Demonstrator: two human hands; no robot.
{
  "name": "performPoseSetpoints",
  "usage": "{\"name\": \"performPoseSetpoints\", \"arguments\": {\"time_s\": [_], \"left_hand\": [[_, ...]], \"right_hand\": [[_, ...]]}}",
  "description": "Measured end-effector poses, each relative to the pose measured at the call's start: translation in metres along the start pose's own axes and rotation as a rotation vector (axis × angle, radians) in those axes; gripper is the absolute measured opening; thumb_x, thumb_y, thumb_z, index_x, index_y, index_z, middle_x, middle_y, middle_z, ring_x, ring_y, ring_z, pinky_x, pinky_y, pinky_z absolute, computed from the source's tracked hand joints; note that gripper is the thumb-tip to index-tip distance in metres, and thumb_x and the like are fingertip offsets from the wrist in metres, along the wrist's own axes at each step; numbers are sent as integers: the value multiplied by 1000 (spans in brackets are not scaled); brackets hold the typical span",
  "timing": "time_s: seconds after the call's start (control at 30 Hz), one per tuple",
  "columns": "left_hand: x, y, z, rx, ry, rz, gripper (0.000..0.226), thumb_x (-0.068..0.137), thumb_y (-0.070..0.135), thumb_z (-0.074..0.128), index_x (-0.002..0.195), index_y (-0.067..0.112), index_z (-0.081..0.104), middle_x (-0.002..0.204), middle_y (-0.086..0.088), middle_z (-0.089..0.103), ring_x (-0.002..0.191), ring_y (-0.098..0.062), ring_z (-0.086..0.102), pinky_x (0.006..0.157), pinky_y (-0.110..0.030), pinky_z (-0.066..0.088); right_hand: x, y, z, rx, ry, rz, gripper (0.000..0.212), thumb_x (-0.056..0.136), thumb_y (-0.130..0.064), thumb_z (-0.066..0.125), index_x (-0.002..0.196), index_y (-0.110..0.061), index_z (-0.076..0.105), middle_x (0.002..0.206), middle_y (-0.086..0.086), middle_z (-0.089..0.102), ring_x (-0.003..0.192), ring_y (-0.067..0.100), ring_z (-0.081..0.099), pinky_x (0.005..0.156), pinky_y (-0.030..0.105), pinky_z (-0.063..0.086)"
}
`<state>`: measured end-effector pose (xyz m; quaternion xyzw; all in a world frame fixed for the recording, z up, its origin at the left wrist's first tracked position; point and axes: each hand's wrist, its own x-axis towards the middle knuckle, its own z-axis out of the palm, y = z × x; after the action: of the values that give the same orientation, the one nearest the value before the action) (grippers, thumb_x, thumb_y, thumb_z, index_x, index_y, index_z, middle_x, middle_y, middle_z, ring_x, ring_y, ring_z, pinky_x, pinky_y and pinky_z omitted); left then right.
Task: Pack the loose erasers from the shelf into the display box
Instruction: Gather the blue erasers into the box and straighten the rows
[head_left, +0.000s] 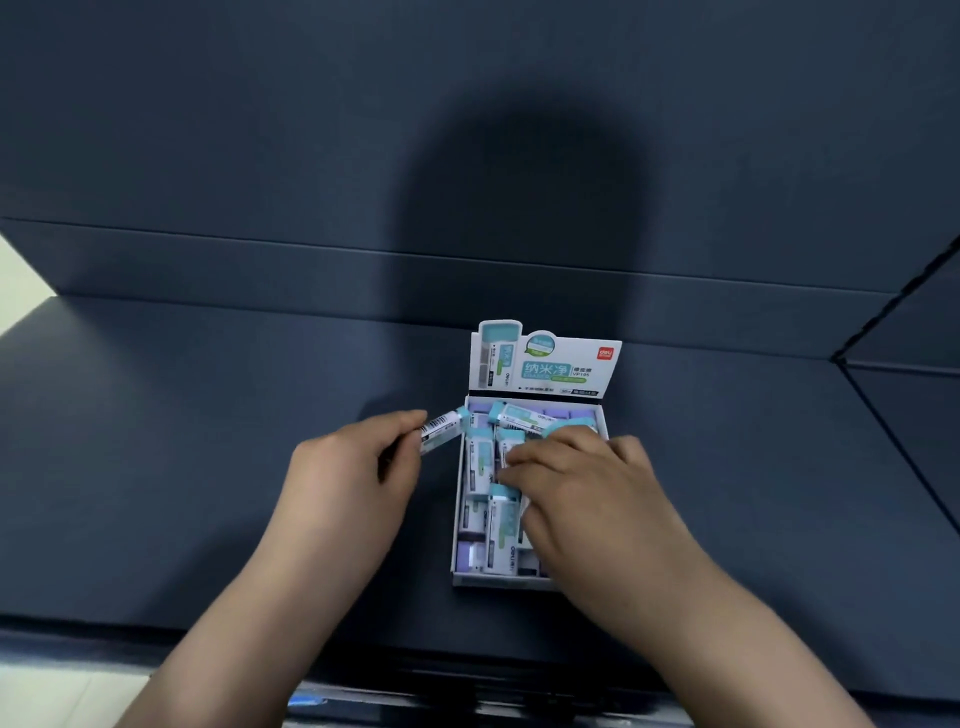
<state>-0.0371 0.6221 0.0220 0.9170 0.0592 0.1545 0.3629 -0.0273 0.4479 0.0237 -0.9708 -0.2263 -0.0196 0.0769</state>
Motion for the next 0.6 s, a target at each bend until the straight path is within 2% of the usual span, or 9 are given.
{"name": "performPoseSetpoints", "arguments": {"time_s": [0.13,0.23,0.3,0.4,0.53,0.6], "left_hand": [[1,1,-1,-1,5,32,23,85,15,62,106,19,70,89,9,70,61,7,50,65,12,26],[3,0,5,81,-5,111,20,79,8,69,98,13,73,85,0,74,62,-3,56,75,9,26],[4,-4,9,134,16,165,17,73,4,75,89,10,74,77,-3,74,63,-9,60,78,-3,30],[3,-6,13,168,33,277,10,69,9,75,79,11,73,73,0,72,58,-16,64,71,-18,38],[-6,-4,18,148,-60,325,24,53,6,88,71,11,73,74,0,69,60,-13,64,57,-14,45],[-10,-3,20,150,-104,336,26,50,7,89,70,11,73,74,1,66,58,-12,62,54,-17,45]], "right_hand": [[11,0,-4,0,44,40,43,76,-31,30,92,-30,70,96,-10,64,92,17,59,71,34,41],[22,-6,-5,-4,-33,-25,58,77,-37,15,106,-35,65,105,-6,54,104,20,46,81,38,29],[23,-5,-1,-25,-19,-18,62,76,-39,11,111,-36,63,104,-5,51,104,20,43,79,36,19],[22,-2,3,-20,35,42,57,78,-37,17,112,-36,64,97,-5,53,99,22,47,75,34,17],[22,2,1,-38,99,64,56,77,-36,18,102,-33,68,97,-7,55,98,20,50,72,33,15],[24,7,-9,-14,82,116,60,78,-39,13,110,-34,64,107,-10,52,106,18,44,75,31,14]]}}
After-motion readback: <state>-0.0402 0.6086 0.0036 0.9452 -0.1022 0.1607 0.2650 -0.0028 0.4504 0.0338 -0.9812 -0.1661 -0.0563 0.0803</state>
